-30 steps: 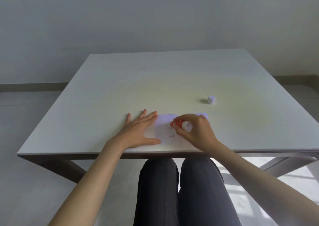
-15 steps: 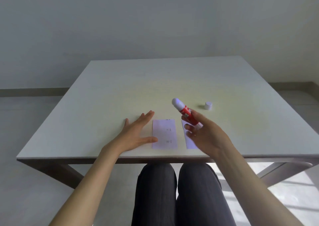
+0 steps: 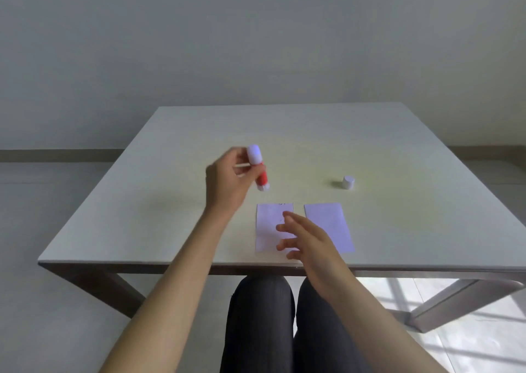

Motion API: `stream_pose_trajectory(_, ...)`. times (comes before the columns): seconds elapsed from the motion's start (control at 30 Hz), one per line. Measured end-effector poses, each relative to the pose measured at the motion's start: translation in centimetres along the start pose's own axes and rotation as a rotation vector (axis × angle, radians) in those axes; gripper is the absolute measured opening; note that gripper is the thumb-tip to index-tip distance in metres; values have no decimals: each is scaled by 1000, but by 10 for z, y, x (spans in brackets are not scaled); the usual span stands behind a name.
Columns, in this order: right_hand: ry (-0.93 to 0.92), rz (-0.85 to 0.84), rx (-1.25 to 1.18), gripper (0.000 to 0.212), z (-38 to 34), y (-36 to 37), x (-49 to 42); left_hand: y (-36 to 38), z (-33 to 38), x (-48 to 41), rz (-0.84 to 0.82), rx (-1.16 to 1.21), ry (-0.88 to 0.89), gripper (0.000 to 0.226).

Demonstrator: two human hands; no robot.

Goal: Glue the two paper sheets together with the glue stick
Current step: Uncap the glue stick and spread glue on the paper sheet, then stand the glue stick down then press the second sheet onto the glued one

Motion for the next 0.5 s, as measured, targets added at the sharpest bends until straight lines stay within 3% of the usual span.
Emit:
stream_pose_trajectory(0.07,-66,-9,207,23,4,2,6,-2,-6,-24,50,-97,-17,7)
stream_pose_trajectory(0.2,-353,41,616,20,13,13,11,11,-31,-49,-7,-280,-84,11)
stream_pose_trajectory(0.5,-732,144,1249,31,21,20,13,15,-64,-56,21,-325,-177,17)
Point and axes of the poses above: each hand's wrist, its own x-axis away from the middle knuckle, its own y-axis out of the palm, z = x × y, the point moved 2 cm from there along -x, towards the middle knuckle, and after that the axes turned 6 degrees about -x, right-handed, at the moved point
